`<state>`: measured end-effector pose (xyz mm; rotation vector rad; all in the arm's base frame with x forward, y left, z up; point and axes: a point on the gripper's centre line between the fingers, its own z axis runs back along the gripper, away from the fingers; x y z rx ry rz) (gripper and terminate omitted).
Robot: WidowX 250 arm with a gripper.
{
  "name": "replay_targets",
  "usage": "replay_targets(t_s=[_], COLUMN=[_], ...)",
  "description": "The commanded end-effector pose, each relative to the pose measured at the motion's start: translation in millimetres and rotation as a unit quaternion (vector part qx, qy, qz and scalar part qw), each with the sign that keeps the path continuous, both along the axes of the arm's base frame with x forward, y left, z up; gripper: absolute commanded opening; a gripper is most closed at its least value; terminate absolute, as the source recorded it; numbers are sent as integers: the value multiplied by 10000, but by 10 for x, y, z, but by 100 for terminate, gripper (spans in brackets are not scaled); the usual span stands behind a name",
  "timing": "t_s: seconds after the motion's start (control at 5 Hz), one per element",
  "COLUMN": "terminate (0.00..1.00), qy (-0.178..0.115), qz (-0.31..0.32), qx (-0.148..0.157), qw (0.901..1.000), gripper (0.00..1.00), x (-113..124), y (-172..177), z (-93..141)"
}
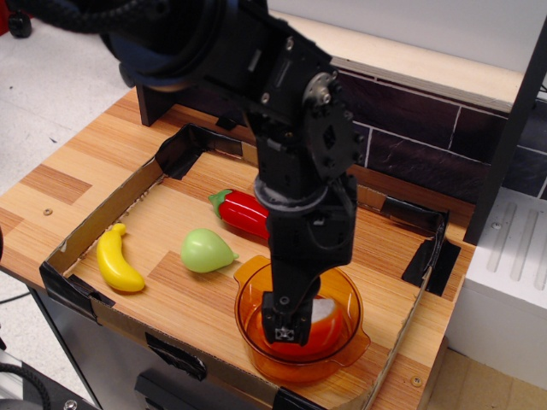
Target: Put sushi in pot
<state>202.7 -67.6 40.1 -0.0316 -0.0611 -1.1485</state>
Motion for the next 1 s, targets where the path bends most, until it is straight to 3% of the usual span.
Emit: replay_targets(t_s=[0.0,0.2,0.4,0.6,0.8], terminate=[0,0,0,0,100], qy=[-491,-612,-953,-953,-953], qz=[45,314,379,379,379], qx=[-279,-396,-653,-653,-653], qw=[9984,9968,9926,9926,9926], gripper=[100,100,100,100,100], x=[-43,-51,-36,-36,-36], y=[35,85,240,240,240], z=[396,648,889,889,889])
